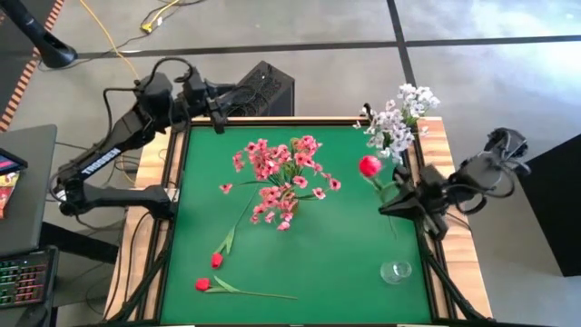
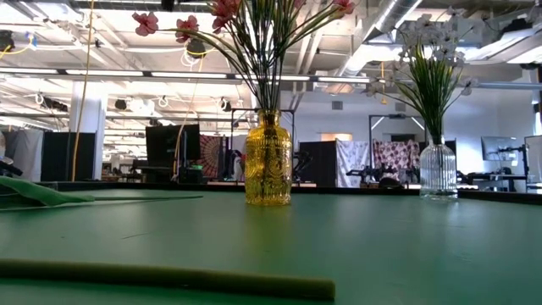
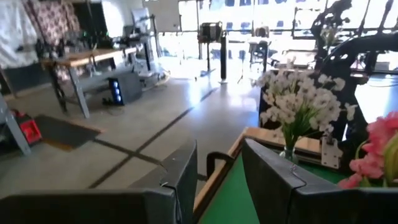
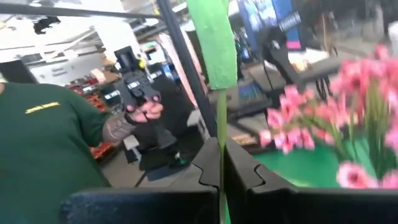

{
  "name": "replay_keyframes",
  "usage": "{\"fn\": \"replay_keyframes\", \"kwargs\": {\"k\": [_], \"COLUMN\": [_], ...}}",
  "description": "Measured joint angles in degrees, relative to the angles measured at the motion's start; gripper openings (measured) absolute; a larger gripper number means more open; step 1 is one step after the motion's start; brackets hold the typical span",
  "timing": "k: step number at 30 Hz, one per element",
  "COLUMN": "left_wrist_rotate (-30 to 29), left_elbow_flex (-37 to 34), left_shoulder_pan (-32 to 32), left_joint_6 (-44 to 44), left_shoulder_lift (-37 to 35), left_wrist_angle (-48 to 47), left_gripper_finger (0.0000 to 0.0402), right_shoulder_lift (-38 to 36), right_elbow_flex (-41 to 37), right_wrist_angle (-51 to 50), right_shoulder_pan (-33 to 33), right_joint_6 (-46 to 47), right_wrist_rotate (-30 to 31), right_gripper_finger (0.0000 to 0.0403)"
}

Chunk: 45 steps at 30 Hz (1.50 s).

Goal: Sort flowers into vase by color
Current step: Put the red flower into the bottom transparent vase

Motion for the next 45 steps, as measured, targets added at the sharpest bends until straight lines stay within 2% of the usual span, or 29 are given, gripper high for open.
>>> {"fn": "replay_keyframes", "kwargs": {"k": [4, 10, 18, 23, 28, 37, 45], "left_wrist_rotate": [-0.01, -0.01, 0.16, -0.01, -0.1, -2.88, -3.32], "left_elbow_flex": [-2.52, -3.31, -3.31, -3.31, -3.31, -3.31, -3.29], "left_shoulder_pan": [0.54, 0.7, 0.98, 0.98, 0.98, 0.98, 1.0], "left_joint_6": [-1.79, -2.28, -4.09, -6.01, -7.05, -11.24, -12.46], "left_shoulder_lift": [-0.17, 0.41, 0.66, 0.69, 0.69, 0.69, 0.69], "left_wrist_angle": [0.94, 1.16, 4.02, 5.12, 5.0, 4.88, 4.86], "left_gripper_finger": [0.0116, 0.0116, 0.0116, 0.0116, 0.0116, 0.0116, 0.0116], "right_shoulder_lift": [-0.82, -1.19, -3.75, -5.54, -7.84, -10.6, -10.5], "right_elbow_flex": [-4.88, -10.73, -17.15, -21.9, -27.73, -37.05, -41.11], "right_wrist_angle": [2.95, 10.79, 13.25, 15.05, 17.83, 27.68, 32.53], "right_shoulder_pan": [2.65, 7.96, 17.67, 22.98, 27.02, 31.4, 32.28], "right_joint_6": [5.46, 6.14, 6.7, 1.3, 0.06, -0.98, -1.08], "right_wrist_rotate": [1.33, 1.42, 10.95, 16.38, 19.89, 23.68, 24.46], "right_gripper_finger": [0.0027, 0.0027, 0.0027, 0.0027, 0.0027, 0.0027, 0.0027]}}
